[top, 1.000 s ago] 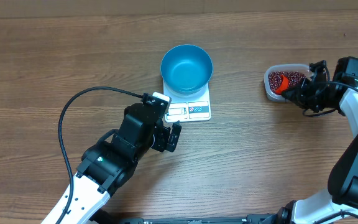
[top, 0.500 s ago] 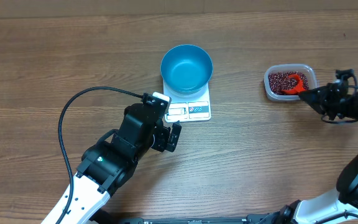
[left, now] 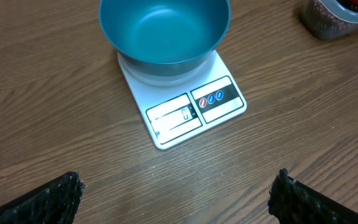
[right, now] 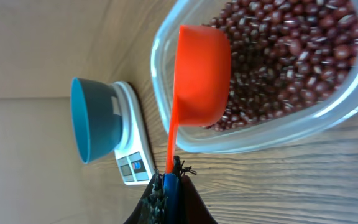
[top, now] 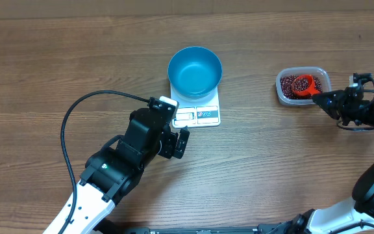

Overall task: Scoop item into bowl and weigh 150g on scale
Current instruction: 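Lift the filled scoop and carry it over the blue bowl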

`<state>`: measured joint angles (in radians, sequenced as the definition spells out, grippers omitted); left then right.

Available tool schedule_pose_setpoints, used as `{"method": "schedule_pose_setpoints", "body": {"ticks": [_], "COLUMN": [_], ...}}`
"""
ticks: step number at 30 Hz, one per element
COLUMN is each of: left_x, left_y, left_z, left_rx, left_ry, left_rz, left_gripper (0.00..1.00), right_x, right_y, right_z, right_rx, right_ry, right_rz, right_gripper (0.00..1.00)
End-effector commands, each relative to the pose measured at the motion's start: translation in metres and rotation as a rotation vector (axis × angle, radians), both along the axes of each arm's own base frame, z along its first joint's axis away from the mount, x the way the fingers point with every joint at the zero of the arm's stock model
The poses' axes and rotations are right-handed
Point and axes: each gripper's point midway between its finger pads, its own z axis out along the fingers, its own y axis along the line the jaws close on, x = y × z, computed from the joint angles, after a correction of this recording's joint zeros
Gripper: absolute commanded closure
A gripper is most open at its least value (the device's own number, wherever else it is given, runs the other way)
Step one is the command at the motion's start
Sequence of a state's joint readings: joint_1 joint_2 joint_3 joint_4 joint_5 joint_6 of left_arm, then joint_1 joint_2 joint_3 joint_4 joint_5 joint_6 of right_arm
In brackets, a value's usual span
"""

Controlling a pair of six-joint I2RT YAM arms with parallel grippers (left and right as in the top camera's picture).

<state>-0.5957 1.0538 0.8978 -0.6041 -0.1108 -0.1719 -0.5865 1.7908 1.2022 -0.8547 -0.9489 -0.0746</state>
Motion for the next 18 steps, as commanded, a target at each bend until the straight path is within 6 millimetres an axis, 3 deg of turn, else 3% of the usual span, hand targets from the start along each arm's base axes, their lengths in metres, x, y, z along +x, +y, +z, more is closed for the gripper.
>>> {"method": "schedule_pose_setpoints", "body": {"ticks": [1, 10, 18], "left_x": [0.000, 0.000, 0.000], "left_y": [0.004, 0.003, 0.003], "left_z": [0.001, 0.001, 0.001], "left_rx": [0.023, 0.022, 0.023], "left_ry": [-0.024, -0.025, -0.024], "left_rz": [-0.001, -0.002, -0.002], "left_gripper": [0.01, 0.00, 0.01], "right_x": [0.002, 0.000, 0.003], "right_y": [0.007, 0.012, 0.024], "right_z": [0.008, 0.014, 0.039], "right_rx": [0.048, 0.091, 0.227], "right_ry": [-0.045, -0.047, -0.137], "right_rz": [0.020, 0.026, 0.054], "right_gripper": [0.96, 0.96, 0.96]}}
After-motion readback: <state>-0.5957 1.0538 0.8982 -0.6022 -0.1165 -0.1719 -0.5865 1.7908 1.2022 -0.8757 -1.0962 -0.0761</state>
